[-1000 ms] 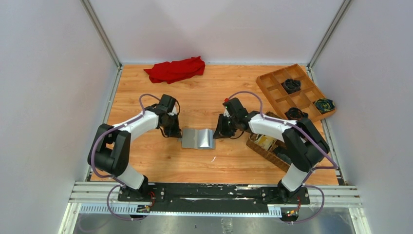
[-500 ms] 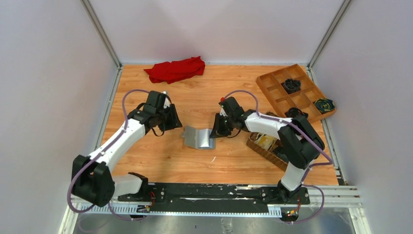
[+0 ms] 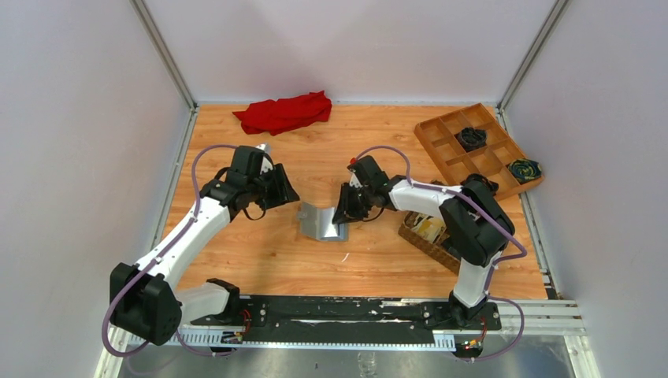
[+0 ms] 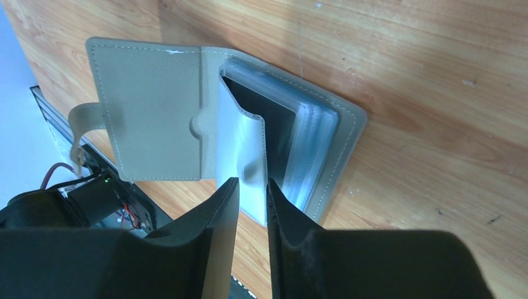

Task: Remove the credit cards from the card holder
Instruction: Open the card holder at the center of the board.

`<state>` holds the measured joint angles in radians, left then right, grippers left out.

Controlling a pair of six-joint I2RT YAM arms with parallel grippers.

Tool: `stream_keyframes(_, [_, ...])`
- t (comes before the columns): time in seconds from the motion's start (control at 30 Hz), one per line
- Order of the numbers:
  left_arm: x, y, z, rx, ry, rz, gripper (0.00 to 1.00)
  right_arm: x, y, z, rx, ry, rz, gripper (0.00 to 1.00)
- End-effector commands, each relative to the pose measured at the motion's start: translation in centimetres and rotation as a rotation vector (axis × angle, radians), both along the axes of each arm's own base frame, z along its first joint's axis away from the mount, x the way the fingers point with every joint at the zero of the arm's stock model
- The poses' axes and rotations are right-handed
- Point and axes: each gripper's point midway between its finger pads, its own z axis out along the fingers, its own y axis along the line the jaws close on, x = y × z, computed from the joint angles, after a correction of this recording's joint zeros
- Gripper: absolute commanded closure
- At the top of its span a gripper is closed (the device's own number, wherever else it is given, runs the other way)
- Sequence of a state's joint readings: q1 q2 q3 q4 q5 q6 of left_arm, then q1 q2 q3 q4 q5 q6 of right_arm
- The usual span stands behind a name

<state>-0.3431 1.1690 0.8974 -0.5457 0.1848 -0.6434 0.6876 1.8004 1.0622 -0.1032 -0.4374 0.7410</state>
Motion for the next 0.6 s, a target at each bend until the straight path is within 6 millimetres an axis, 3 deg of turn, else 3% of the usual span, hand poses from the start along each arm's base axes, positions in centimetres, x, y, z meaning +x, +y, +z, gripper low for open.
stream_keyframes(0.0, [-0.1, -0.5, 0.1, -0.033, 0.006, -0.020, 0.46, -0.4, 1.3, 0.5, 0.024, 0.009, 0.032, 0.72])
stream_keyframes(0.3, [0.1, -0.7, 0.4, -0.034, -0.003, -0.034, 0.46, -0.9, 3.5, 1.9, 0.105, 0.005, 0.097, 0.69])
stream_keyframes(0.43, [0.2, -0.9, 1.3, -0.033, -0.033, -0.065, 0.46, -1.3, 4.8, 2.8, 0.149, 0.013, 0.125, 0.70])
stream_keyframes(0.57, [0.6, 0.2, 2.5, 0.039, -0.051, -0.060, 0.46, -1.4, 6.1, 3.5, 0.167, 0.001, 0.155, 0.70])
